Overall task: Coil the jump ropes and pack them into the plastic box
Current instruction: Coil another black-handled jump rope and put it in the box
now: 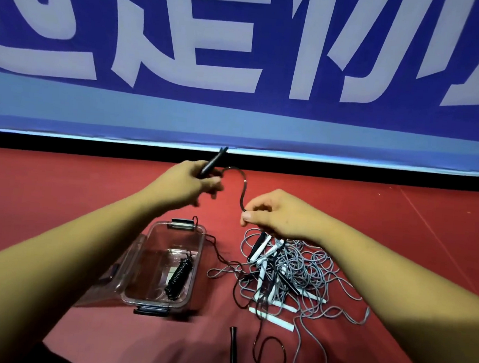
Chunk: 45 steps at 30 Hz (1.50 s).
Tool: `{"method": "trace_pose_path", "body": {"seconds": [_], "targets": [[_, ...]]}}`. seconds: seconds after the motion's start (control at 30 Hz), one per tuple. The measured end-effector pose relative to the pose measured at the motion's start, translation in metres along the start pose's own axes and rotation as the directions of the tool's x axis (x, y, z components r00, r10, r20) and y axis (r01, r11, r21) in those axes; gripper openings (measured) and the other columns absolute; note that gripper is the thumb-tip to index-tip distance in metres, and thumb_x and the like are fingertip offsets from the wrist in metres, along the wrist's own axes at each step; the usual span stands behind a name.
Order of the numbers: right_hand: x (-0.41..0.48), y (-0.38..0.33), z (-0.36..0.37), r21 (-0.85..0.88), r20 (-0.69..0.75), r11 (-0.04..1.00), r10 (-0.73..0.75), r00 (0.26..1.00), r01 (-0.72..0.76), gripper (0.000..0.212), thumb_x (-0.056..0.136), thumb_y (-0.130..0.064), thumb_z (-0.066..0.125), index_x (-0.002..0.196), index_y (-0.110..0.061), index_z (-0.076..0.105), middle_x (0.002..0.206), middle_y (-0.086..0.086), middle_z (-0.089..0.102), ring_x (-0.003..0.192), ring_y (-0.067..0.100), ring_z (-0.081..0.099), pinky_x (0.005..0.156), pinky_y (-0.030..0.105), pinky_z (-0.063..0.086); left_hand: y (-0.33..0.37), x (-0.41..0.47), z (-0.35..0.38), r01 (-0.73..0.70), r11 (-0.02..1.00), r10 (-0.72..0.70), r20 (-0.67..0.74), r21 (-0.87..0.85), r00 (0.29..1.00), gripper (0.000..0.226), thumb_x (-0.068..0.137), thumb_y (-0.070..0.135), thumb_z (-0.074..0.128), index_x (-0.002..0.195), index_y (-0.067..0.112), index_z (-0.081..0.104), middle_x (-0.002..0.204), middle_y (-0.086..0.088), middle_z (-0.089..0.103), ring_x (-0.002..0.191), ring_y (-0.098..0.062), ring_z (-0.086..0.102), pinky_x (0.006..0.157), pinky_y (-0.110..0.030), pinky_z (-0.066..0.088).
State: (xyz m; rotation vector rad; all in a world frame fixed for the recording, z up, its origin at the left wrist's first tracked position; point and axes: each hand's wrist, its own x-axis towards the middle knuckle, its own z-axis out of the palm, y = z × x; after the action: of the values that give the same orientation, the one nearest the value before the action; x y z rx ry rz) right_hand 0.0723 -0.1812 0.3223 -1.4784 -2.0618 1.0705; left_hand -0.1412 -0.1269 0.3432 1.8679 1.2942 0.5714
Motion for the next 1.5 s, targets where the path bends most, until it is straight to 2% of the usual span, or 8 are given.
{"method": "trace_pose_path", "body": {"seconds": [0.1, 0.3, 0.53, 0.73, 1.07, 1.2, 1.3, 1.5], "targets": [[0.002, -0.013, -0.006, 0.053, -0.047, 0.998, -0.040, 0.998, 0.042, 0.022, 0.095, -0.026, 0.060, 0.087, -0.011, 0.073, 0.046, -0.010, 0.044, 0.044, 0.009, 0.034, 0.044, 0.019, 0.030, 0.009, 0.003, 0.016, -0.135, 0.989, 0.139, 0.061, -0.065, 0.988, 0.036, 0.099, 0.024, 0.057, 0.134, 0.029, 0.053, 0.116, 0.011, 0.068, 0.104, -0.026, 0.064, 0.086, -0.031, 0.052], [-0.002, 0.001, -0.014, -0.148, 0.027, 0.985, 0.094, 0.995, -0.089, 0.021, 0.093, -0.026, 0.063, 0.082, -0.013, 0.075, 0.054, -0.001, 0.045, 0.045, 0.011, 0.030, 0.045, 0.022, 0.025, -0.001, 0.017, 0.010, 0.008, 0.952, 0.080, -0.273, 0.307, 0.959, 0.013, 0.097, 0.023, 0.058, 0.089, 0.012, 0.058, 0.089, -0.008, 0.053, 0.088, -0.033, 0.057, 0.061, -0.026, 0.025], [-0.002, 0.001, -0.016, 0.020, -0.004, 0.999, -0.050, 0.999, 0.050, 0.020, 0.095, -0.026, 0.061, 0.089, -0.013, 0.074, 0.049, -0.007, 0.039, 0.044, 0.009, 0.029, 0.044, 0.020, 0.026, 0.007, 0.007, 0.022, -0.219, 0.970, 0.231, 0.117, -0.105, 0.966, 0.029, 0.096, 0.016, 0.062, 0.124, 0.024, 0.062, 0.124, 0.007, 0.066, 0.116, -0.007, 0.059, 0.103, -0.024, 0.042], [0.001, 0.007, -0.017, 0.372, -0.158, 0.925, -0.019, 0.987, 0.077, 0.026, 0.098, -0.022, 0.056, 0.085, -0.003, 0.068, 0.050, -0.005, 0.037, 0.044, 0.013, 0.034, 0.048, 0.023, 0.031, 0.007, 0.003, 0.027, -0.138, 0.985, 0.162, 0.283, -0.103, 0.945, 0.011, 0.098, 0.022, 0.059, 0.094, 0.016, 0.067, 0.081, -0.001, 0.062, 0.072, -0.010, 0.053, 0.067, -0.029, 0.044], [-0.019, 0.082, -0.022, 0.280, 0.226, 0.878, 0.332, 0.916, -0.388, 0.022, 0.099, -0.016, 0.052, 0.081, -0.008, 0.059, 0.069, 0.007, 0.057, 0.078, 0.025, 0.067, 0.060, 0.022, 0.047, -0.016, 0.026, -0.003, 0.118, 0.822, -0.304, -0.253, -0.557, 0.919, 0.020, 0.096, 0.018, 0.061, 0.077, 0.014, 0.058, 0.072, -0.005, 0.046, 0.057, -0.016, 0.038, 0.043, -0.021, 0.036], [-0.011, 0.068, -0.023, 0.316, 0.058, 0.910, 0.263, 0.963, -0.267, 0.021, 0.100, -0.019, 0.052, 0.093, -0.003, 0.065, 0.057, 0.001, 0.045, 0.047, 0.014, 0.045, 0.047, 0.021, 0.035, -0.031, 0.020, -0.014, 0.330, 0.932, -0.320, -0.088, 0.153, 0.943, 0.013, 0.096, 0.022, 0.061, 0.103, 0.012, 0.066, 0.093, -0.015, 0.056, 0.074, -0.026, 0.055, 0.062, -0.036, 0.058], [0.000, 0.046, -0.019, 0.190, -0.035, 0.968, 0.174, 0.984, -0.164, 0.022, 0.097, -0.026, 0.058, 0.089, -0.011, 0.071, 0.052, -0.005, 0.041, 0.046, 0.011, 0.032, 0.047, 0.022, 0.027, -0.019, 0.007, -0.011, 0.234, 0.686, -0.334, 0.011, 0.689, 0.943, 0.034, 0.099, 0.022, 0.053, 0.130, 0.011, 0.058, 0.097, -0.018, 0.065, 0.080, -0.035, 0.064, 0.062, -0.035, 0.056], [0.002, 0.005, -0.003, -0.049, 0.044, 0.999, -0.002, 0.999, 0.005, 0.019, 0.094, -0.027, 0.063, 0.086, -0.014, 0.073, 0.061, 0.003, 0.049, 0.049, 0.009, 0.035, 0.048, 0.021, 0.028, 0.005, 0.005, 0.005, 0.030, 0.994, -0.020, 0.093, -0.102, 0.995, 0.013, 0.098, 0.016, 0.058, 0.107, 0.016, 0.067, 0.078, -0.001, 0.073, 0.060, -0.016, 0.060, 0.048, -0.021, 0.044]]}}
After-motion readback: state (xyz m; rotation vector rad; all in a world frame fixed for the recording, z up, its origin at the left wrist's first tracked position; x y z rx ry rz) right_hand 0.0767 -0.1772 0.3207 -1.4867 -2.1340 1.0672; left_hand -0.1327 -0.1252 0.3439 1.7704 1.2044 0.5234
